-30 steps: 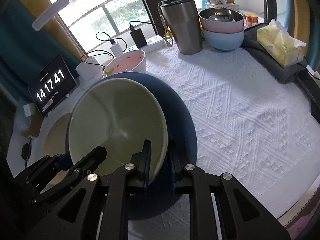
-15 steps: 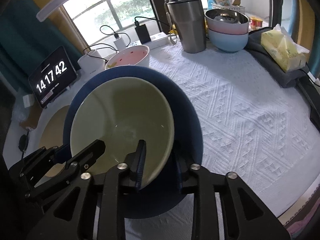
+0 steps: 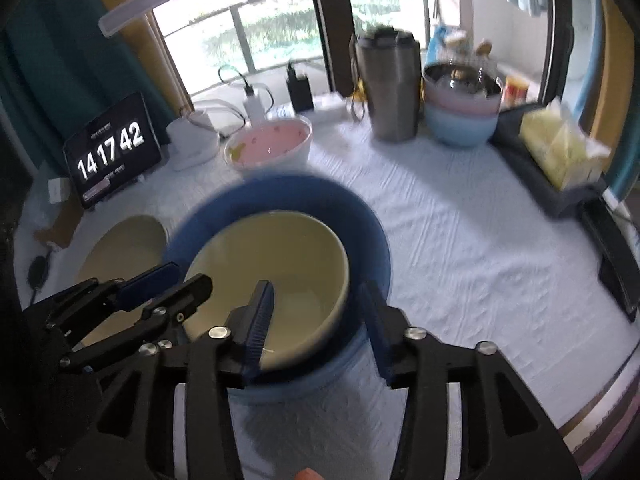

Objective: Organize plates and bowls

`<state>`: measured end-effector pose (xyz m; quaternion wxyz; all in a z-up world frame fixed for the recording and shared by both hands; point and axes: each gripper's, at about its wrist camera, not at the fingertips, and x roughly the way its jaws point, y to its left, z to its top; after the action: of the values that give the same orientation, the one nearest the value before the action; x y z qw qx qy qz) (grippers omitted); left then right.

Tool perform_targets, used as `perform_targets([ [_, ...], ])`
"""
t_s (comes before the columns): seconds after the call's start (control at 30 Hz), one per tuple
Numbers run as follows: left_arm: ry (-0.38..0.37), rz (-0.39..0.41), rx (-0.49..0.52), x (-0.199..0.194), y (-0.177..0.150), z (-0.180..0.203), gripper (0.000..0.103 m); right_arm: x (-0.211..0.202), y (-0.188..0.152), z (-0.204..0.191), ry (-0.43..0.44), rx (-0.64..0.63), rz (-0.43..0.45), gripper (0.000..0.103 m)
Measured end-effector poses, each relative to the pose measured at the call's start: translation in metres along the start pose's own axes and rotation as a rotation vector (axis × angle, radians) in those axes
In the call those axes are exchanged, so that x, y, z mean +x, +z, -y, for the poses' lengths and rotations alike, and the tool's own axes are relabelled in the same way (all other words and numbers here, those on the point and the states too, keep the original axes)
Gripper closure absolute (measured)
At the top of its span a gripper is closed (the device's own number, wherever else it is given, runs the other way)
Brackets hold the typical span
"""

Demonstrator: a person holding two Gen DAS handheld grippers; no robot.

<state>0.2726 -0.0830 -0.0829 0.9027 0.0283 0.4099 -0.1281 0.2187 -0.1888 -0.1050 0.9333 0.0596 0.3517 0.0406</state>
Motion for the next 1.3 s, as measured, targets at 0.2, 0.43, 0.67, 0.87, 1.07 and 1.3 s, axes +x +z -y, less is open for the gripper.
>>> perform_targets([
  [0.2, 0.002, 0.016, -0.007, -0.002, 0.008, -0.009, 0.072, 0.000, 0.010, 0.003, -0.027, -0.001, 0.014, 0.050],
  [0.43, 0.000, 0.037, -0.015, -0.006, 0.022, -0.014, 0.072, 0.002, 0.022, 0.002, -0.023, -0.004, 0.022, 0.050],
  [0.67, 0.007, 0.054, -0.030, -0.007, 0.032, -0.023, 0.072, 0.007, 0.033, -0.001, -0.022, -0.014, 0.025, 0.050],
  [0.87, 0.011, 0.079, -0.037, -0.007, 0.041, -0.028, 0.071, 0.012, 0.044, -0.002, -0.018, -0.026, 0.029, 0.050],
  [1.07, 0.019, 0.103, -0.041, -0.007, 0.051, -0.032, 0.066, 0.019, 0.056, -0.004, -0.013, -0.039, 0.030, 0.050],
  [1.3, 0.023, 0.107, -0.067, -0.001, 0.060, -0.039, 0.057, 0.031, 0.066, -0.004, -0.008, -0.050, 0.019, 0.050],
])
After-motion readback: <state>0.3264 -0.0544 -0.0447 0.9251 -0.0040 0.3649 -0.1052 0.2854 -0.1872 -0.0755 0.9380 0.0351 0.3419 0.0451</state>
